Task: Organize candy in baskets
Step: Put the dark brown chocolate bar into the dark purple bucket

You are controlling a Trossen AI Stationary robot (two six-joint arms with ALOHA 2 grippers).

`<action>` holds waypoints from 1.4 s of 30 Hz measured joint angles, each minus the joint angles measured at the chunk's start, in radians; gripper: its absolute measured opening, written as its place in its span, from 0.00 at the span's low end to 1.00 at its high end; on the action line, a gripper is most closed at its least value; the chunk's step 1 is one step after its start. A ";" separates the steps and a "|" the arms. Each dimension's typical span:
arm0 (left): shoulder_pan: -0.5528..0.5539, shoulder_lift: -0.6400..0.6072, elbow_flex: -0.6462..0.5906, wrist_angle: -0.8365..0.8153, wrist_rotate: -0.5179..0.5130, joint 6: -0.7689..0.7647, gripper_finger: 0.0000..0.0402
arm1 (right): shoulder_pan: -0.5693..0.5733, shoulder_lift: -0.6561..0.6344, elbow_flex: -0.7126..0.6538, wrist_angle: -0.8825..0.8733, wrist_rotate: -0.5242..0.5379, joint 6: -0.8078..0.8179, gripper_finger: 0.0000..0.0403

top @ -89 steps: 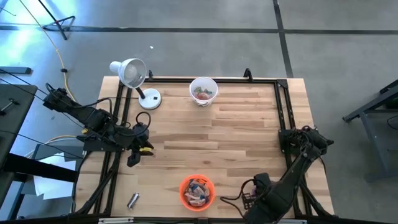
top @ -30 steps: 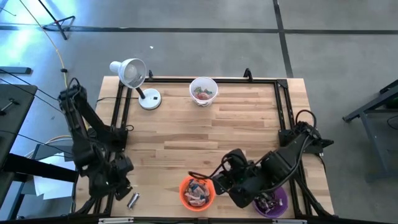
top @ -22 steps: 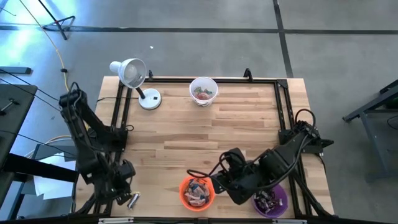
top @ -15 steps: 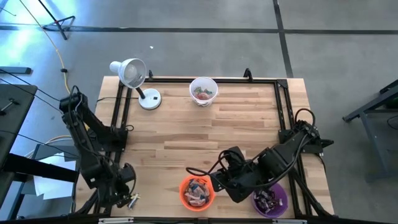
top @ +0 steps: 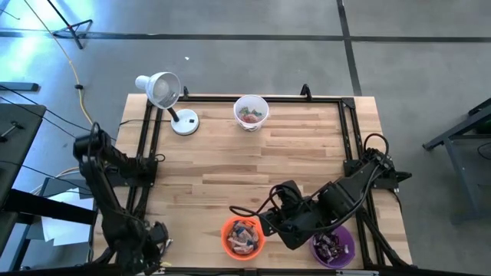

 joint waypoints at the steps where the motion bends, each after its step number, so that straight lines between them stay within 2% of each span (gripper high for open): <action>1: 0.001 0.006 0.000 0.014 -0.001 0.000 0.31 | 0.000 0.000 0.000 0.000 0.000 0.000 0.43; 11: 0.002 0.009 0.000 0.032 -0.020 0.021 0.48 | 0.000 0.000 0.000 0.000 0.000 0.000 0.43; 15: 0.003 0.009 0.000 -0.031 -0.037 0.052 0.53 | 0.000 0.000 0.000 0.000 0.000 0.000 0.43; 22: 0.013 0.009 0.000 -0.061 -0.090 -0.008 0.54 | 0.000 0.000 0.000 0.000 0.000 0.000 0.43; 28: 0.031 0.029 0.000 -0.031 -0.097 -0.043 0.54 | 0.000 0.000 0.000 0.000 0.000 0.000 0.43; 34: 0.031 0.119 0.000 -0.011 0.011 -0.040 0.54 | 0.000 0.000 0.000 0.000 0.000 0.000 0.43; 42: 0.031 0.186 0.004 -0.017 0.032 -0.051 0.54 | 0.000 0.000 0.000 0.000 0.000 0.000 0.43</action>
